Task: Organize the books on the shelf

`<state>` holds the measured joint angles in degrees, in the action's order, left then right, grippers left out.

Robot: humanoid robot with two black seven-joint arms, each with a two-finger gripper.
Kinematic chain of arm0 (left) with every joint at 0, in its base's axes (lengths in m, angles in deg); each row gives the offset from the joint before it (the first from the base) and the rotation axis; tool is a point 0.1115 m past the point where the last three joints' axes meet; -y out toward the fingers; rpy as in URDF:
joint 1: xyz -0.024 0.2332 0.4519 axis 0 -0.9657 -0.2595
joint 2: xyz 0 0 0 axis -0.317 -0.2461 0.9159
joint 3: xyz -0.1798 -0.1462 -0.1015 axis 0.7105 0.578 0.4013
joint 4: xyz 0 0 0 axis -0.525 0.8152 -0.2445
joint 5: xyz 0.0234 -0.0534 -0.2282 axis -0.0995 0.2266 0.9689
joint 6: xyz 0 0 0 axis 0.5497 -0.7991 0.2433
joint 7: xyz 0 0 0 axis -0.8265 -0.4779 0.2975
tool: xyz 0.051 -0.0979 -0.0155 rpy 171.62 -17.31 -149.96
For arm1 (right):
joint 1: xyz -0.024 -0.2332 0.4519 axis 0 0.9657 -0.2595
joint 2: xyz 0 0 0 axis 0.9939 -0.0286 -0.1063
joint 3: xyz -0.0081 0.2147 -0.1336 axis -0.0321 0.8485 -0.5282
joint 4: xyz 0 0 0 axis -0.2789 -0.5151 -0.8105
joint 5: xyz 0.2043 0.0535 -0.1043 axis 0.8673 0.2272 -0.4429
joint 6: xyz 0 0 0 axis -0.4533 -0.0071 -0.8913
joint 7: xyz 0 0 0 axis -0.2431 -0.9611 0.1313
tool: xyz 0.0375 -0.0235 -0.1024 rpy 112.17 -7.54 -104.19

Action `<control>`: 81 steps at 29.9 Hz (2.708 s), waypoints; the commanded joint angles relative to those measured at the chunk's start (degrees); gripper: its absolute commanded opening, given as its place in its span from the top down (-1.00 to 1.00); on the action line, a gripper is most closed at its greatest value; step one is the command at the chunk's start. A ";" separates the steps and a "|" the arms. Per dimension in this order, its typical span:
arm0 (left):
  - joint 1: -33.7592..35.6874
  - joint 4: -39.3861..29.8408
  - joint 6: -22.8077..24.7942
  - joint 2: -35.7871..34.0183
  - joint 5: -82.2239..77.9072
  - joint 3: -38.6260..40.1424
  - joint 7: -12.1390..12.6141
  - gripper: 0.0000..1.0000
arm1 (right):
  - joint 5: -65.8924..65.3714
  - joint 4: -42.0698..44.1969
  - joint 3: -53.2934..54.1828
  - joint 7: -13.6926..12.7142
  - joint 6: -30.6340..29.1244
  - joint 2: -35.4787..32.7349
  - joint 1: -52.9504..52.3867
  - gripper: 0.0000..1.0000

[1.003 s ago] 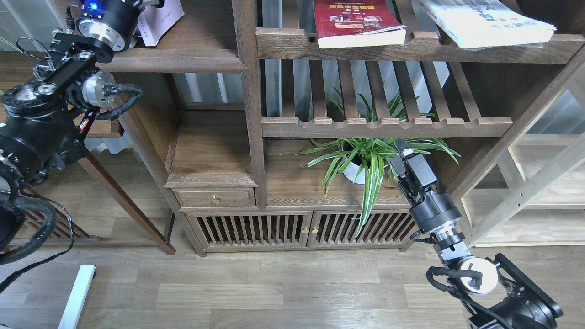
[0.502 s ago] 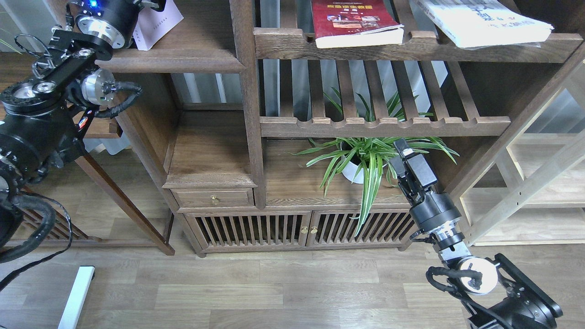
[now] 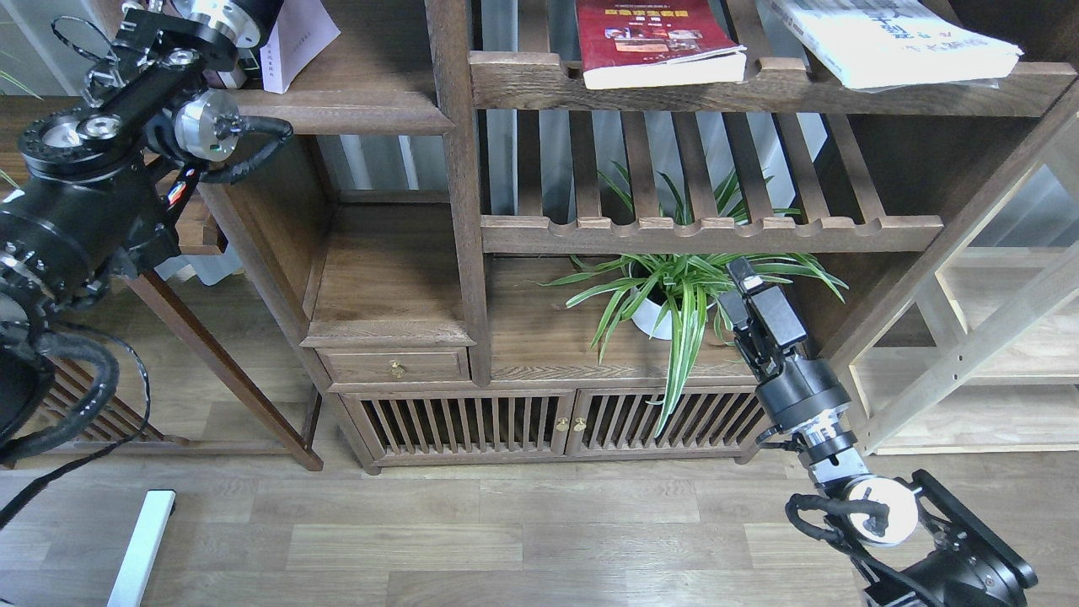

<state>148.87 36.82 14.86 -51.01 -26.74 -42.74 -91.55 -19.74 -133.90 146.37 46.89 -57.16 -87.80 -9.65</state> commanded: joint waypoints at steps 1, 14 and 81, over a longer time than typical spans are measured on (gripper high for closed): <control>-0.01 -0.49 -0.01 -0.93 0.00 0.04 -0.08 -0.66 | 0.00 0.00 0.00 -0.01 0.00 0.00 -0.01 -0.90; 0.43 -5.06 -0.62 -4.62 -0.97 -0.05 0.18 -0.66 | -0.09 0.00 -0.09 -0.01 0.00 0.17 -0.01 -0.90; -30.51 -49.00 28.29 -14.38 52.20 2.24 8.44 -0.92 | 6.76 1.93 18.28 -0.62 6.54 -4.39 -10.37 -0.87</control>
<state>119.04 -12.09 43.20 -67.06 23.01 -40.44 -83.40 -16.47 -131.99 164.48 46.26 -54.20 -90.23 -19.11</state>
